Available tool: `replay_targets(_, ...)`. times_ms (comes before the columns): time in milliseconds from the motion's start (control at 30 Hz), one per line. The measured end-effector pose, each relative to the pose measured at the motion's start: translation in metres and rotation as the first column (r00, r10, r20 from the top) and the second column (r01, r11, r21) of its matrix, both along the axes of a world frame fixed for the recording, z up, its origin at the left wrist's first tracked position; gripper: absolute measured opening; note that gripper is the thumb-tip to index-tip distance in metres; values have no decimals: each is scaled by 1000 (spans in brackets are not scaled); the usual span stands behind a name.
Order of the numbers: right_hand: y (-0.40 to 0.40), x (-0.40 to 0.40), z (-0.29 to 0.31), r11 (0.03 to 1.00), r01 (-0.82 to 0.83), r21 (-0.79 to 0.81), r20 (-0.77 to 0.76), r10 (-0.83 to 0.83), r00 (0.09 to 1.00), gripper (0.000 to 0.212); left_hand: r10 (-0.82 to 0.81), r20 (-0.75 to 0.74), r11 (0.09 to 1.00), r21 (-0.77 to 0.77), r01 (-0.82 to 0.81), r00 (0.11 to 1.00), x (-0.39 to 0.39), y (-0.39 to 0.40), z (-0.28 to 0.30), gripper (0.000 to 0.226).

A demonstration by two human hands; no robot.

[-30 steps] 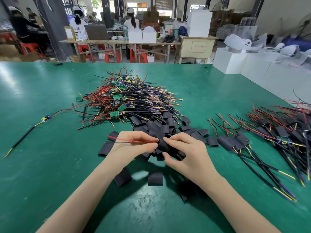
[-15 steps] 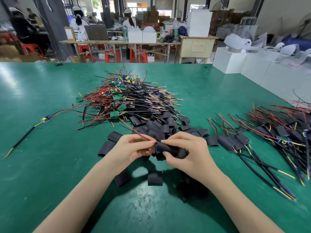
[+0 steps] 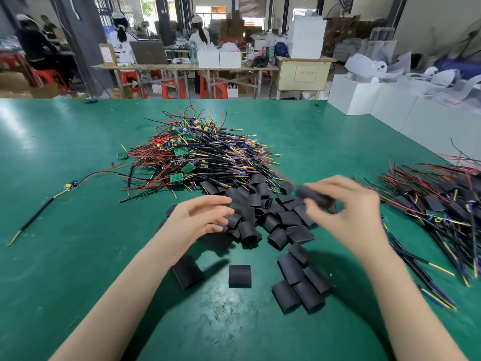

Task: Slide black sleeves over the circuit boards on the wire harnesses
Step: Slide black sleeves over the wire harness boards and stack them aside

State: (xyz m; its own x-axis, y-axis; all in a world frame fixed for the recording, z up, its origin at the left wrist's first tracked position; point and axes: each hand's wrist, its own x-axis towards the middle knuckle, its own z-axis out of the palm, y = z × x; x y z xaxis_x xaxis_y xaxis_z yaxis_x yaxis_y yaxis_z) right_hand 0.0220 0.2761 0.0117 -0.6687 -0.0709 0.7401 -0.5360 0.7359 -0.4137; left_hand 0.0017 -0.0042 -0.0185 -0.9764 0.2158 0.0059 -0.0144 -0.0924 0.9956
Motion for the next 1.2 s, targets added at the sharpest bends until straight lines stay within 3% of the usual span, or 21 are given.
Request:
replay_targets(100,39,-5,0,935,350,60,38,-352,935,17,105,9,995,-3,-105,994,-6,-11,0,15)
replay_targets(167,57,-8,-8,824,522,219,189,-561,806,10,160,24,987,5,-160,987,-9,-16,0,17)
replay_targets(233,66,-9,-16,756,519,399,343,-648,681,8,203,39,979,0,-203,978,-11,-20,-1,17)
replay_targets(300,72,-13,-22,772,480,416,445,-633,633,14,225,56,974,6,-226,973,-12,-21,-2,15)
replay_targets(367,71,-16,-23,785,506,357,401,-618,676,19,250,54,968,8,-251,967,-13,-22,-1,16)
replay_targets(433,65,-18,-19,813,564,144,247,-582,775,39,326,11,945,-33,-325,945,-15,-25,0,15)
replay_targets(500,52,-15,-11,847,528,-61,36,-527,849,35,440,-134,870,-180,-459,888,-18,-30,-1,15)
replay_targets(533,44,-13,-9,869,487,-85,-14,-490,872,29,472,-241,801,-285,-527,848,-20,-33,-3,15)
replay_targets(633,24,-12,-14,939,341,46,95,-344,934,15,406,-462,495,-614,-615,789,-22,-45,-10,25)
replay_targets(700,12,-14,-24,932,298,208,235,-343,909,14,360,-391,393,-760,-518,847,-23,-51,-14,40)
replay_targets(800,5,-17,-38,878,279,388,346,-420,839,29,341,-268,439,-802,-405,901,-24,-52,-15,45)
replay_targets(900,2,-19,-45,854,255,453,395,-449,801,37,302,-295,405,-821,-403,906,-24,-50,-16,41)
replay_targets(1067,-1,-23,-48,908,210,363,443,-366,818,23,259,-324,390,-827,-405,910,-27,-50,-21,43)
replay_targets(1200,-1,-23,-47,938,200,282,471,-317,823,22,308,-395,439,-749,-497,866,-32,-48,-23,38)
